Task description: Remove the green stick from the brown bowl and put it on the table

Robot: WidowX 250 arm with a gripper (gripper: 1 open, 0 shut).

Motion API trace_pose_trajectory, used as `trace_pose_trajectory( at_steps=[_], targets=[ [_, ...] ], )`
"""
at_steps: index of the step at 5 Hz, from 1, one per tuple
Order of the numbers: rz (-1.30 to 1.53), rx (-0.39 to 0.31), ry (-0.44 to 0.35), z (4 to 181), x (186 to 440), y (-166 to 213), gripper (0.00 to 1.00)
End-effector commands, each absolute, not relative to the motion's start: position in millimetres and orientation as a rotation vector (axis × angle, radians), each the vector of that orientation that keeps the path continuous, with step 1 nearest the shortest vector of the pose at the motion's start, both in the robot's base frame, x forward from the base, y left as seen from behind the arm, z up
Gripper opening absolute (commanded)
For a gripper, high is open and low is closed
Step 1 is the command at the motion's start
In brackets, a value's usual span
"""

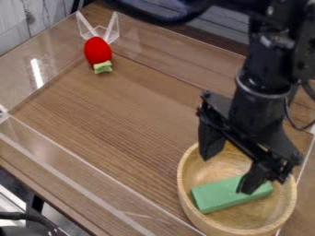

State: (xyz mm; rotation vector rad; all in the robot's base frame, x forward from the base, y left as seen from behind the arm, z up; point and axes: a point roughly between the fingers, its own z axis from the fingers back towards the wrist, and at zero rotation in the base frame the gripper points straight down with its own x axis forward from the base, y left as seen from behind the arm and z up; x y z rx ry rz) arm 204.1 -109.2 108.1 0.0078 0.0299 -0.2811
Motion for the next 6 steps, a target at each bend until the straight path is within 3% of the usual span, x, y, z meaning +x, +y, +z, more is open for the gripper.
trace_pose_trajectory(
  at_steps=[1,3,5,6],
  targets=[
    [-0.332,0.0,-0.023,122.6,216.9,-109.9,1.0],
    [-0.327,0.001,-0.023,107.0,217.9,-82.8,1.0],
    [-0.374,-0.009,-0.054,113.3,212.5,-117.6,1.0],
    [-0.405,-0.023,-0.056,107.0,215.4,-123.1,1.0]
  ],
)
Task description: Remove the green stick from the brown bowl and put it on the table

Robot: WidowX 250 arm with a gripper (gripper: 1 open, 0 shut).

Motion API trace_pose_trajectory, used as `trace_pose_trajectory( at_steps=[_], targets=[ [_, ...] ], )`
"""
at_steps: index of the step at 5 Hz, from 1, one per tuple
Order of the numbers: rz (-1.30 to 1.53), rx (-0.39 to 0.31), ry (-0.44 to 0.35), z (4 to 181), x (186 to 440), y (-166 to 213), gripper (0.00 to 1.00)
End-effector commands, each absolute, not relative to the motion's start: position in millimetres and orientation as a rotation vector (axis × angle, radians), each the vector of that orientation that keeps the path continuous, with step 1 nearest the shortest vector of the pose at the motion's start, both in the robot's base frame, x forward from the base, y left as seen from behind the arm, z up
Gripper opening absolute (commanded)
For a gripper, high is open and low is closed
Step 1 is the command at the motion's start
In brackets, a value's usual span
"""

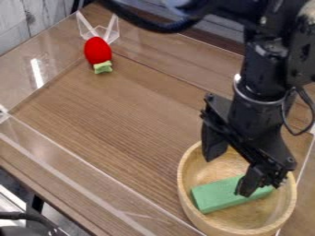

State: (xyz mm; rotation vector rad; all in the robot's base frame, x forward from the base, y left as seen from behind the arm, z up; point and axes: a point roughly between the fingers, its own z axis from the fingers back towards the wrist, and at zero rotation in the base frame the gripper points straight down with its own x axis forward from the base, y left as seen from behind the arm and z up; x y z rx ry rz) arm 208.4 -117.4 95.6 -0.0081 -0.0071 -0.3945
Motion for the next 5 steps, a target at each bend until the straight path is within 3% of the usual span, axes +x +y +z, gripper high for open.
trace_pose_trajectory(
  at_steps=[1,3,5],
  targets=[
    [-0.434,-0.036,-0.053,99.4,218.3,-127.3,1.0],
    [-0.402,-0.057,-0.047,85.5,217.3,-132.0,1.0],
    [-0.453,-0.077,-0.04,34.1,215.1,-137.4,1.0]
  ],
)
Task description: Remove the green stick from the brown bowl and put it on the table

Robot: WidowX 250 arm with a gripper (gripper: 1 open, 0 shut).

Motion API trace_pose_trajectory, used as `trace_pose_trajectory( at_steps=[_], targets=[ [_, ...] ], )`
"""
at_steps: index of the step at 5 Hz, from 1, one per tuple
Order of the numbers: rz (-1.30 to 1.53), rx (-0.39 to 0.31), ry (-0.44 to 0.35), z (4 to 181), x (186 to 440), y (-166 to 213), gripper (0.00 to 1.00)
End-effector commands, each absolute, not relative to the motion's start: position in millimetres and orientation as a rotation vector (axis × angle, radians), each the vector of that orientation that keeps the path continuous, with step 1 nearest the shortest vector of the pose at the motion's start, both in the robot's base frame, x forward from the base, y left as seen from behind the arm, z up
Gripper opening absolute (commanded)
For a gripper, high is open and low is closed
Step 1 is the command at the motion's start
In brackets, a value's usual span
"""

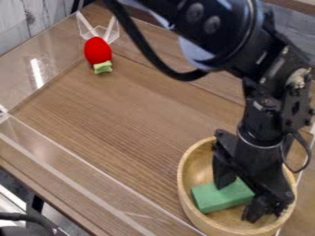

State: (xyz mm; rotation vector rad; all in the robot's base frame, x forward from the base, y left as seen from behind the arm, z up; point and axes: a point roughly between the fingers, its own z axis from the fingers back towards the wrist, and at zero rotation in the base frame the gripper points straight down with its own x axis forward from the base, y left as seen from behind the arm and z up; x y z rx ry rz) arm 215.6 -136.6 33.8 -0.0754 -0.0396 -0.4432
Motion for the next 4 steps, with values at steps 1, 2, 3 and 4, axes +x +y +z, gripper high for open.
trace_pose_trajectory(
  at_steps=[1,2,3,4],
  targets=[
    [-0.509,-0.08,-0.037,28.6,214.6,-133.3,0.0],
    [-0.567,-0.076,-0.034,27.7,214.5,-129.3,0.0],
    [-0.461,-0.058,-0.038,30.5,212.5,-134.6,0.0],
    [-0.356,-0.042,-0.047,34.5,210.8,-140.3,0.0]
  ],
)
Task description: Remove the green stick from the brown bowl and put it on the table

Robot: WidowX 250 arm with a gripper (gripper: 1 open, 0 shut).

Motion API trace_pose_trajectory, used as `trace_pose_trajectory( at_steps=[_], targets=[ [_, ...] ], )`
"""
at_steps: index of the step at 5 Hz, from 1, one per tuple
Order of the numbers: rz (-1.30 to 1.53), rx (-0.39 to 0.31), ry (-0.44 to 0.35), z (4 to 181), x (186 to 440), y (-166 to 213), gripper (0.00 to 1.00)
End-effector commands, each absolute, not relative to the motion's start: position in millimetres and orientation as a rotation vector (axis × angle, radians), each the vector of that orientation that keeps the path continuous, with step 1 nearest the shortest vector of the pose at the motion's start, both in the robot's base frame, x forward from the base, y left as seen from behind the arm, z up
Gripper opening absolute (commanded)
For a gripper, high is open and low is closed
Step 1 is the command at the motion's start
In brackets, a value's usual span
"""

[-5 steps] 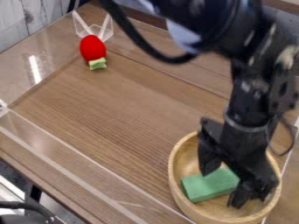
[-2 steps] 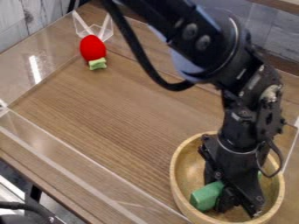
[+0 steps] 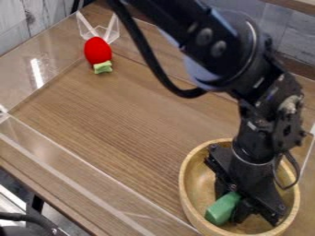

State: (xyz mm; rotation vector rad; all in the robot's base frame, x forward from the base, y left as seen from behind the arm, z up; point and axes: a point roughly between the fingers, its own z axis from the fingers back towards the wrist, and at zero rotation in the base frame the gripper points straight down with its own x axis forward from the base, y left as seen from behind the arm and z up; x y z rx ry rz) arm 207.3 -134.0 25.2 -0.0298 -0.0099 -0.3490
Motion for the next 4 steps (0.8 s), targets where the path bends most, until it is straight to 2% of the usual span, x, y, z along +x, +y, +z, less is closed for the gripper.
trace_pose_trajectory(
  at_steps=[1,3,4],
  targets=[
    [-0.355,-0.038,-0.059,42.8,214.7,-137.1,0.0],
    [-0.358,-0.033,-0.089,61.2,213.6,-135.6,0.0],
    [-0.359,-0.04,-0.115,76.8,211.2,-138.0,0.0]
  ],
)
